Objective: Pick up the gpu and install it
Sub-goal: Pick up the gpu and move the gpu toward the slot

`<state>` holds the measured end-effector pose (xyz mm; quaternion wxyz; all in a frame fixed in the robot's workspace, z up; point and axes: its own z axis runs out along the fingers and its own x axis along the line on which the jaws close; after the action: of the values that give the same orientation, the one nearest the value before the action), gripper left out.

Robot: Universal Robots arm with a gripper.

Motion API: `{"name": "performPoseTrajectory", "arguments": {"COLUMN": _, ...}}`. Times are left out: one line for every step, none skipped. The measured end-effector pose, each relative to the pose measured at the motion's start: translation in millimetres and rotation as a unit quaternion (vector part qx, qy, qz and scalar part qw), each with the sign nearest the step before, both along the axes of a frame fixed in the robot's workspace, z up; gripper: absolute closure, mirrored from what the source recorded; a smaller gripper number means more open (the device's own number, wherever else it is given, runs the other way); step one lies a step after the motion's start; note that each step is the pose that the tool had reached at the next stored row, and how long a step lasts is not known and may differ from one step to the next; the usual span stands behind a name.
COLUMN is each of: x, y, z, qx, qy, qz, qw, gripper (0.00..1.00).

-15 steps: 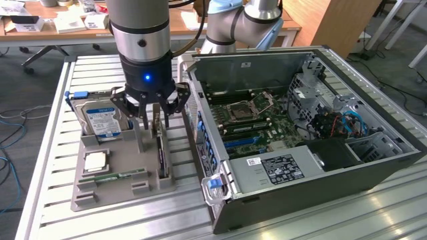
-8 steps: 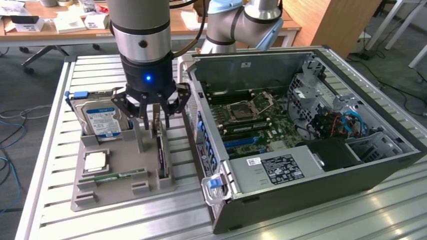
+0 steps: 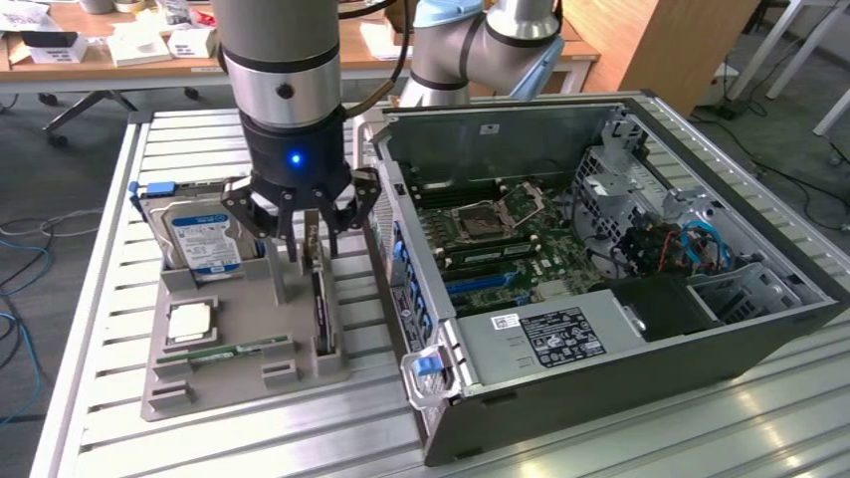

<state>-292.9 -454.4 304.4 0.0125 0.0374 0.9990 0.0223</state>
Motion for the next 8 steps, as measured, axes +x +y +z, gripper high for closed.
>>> {"name": "performPoseTrajectory", "arguments": {"x": 0.0, "y": -0.6, "z": 0.0, "qx": 0.0, "qy": 0.0, "qz": 0.0, "qw": 1.0, "gripper": 0.53}}
{"name": "performPoseTrajectory", "arguments": {"x": 0.0, "y": -1.3, "z": 0.0, "qx": 0.0, "qy": 0.0, "qz": 0.0, "qw": 1.0, "gripper": 0.53}}
{"name": "performPoseTrajectory", "arguments": {"x": 0.0, "y": -2.0, "z": 0.0, "qx": 0.0, "qy": 0.0, "qz": 0.0, "qw": 1.0, "gripper": 0.53}}
{"name": "performPoseTrajectory", "arguments": {"x": 0.0, "y": -2.8, "z": 0.0, "qx": 0.0, "qy": 0.0, "qz": 0.0, "qw": 1.0, "gripper": 0.53}}
{"name": "performPoseTrajectory", "arguments": {"x": 0.0, "y": -3.7, "z": 0.0, "qx": 0.0, "qy": 0.0, "qz": 0.0, "qw": 1.0, "gripper": 0.53}}
{"name": "performPoseTrajectory", "arguments": {"x": 0.0, "y": -4.6, "z": 0.0, "qx": 0.0, "qy": 0.0, "qz": 0.0, "qw": 1.0, "gripper": 0.53}}
{"name": "performPoseTrajectory", "arguments": {"x": 0.0, "y": -5.6, "z": 0.0, "qx": 0.0, "qy": 0.0, "qz": 0.0, "qw": 1.0, "gripper": 0.53}}
{"name": "performPoseTrajectory", "arguments": {"x": 0.0, "y": -6.6, "z": 0.0, "qx": 0.0, "qy": 0.0, "qz": 0.0, "qw": 1.0, "gripper": 0.53}}
